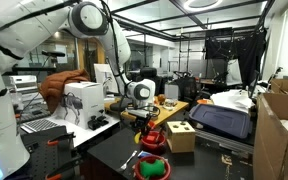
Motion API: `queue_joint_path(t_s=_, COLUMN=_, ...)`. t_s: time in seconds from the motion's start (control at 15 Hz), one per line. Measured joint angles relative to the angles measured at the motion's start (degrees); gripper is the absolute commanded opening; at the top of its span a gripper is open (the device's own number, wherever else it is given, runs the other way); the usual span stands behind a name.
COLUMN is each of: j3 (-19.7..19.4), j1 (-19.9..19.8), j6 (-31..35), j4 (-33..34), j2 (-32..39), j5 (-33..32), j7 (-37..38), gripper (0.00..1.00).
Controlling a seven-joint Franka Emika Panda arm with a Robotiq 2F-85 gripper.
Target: Pick up the banana and put it in the bowl on the middle of the two other bowls
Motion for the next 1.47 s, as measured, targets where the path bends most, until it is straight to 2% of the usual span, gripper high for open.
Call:
queue_joint_path(t_s=0.27, j3=1.15, j1=0.63, j6=-0.02, j4=1.15, j2=-3.32, j5=0.0, j7=-0.12, gripper=0.07)
queue_joint_path(t_s=0.6, j3=0.87, j1=3.31, j6=-0.03, j4=5.76, j2=-3.31, j5=-0.56, j7=0.36, gripper=0.07)
queue_joint_path(t_s=0.87, j3=-0.98, j1=5.07, j6=0.01, j4=10.26, j2=-1.02, j5=-3.69, j7=1.36, gripper=0.07)
queue_joint_path(t_s=1.2, j3=-3.77, j1=4.97, j6=0.69, j4=14.71, j2=3.44, j5=-7.28, j7=1.2, gripper=0.07)
queue_joint_path(t_s=1.47, j3=-3.44, j1=4.12, j6=1.56, j4=17.43, j2=6.43, j5=-7.82, j7=-0.32, gripper=0.07)
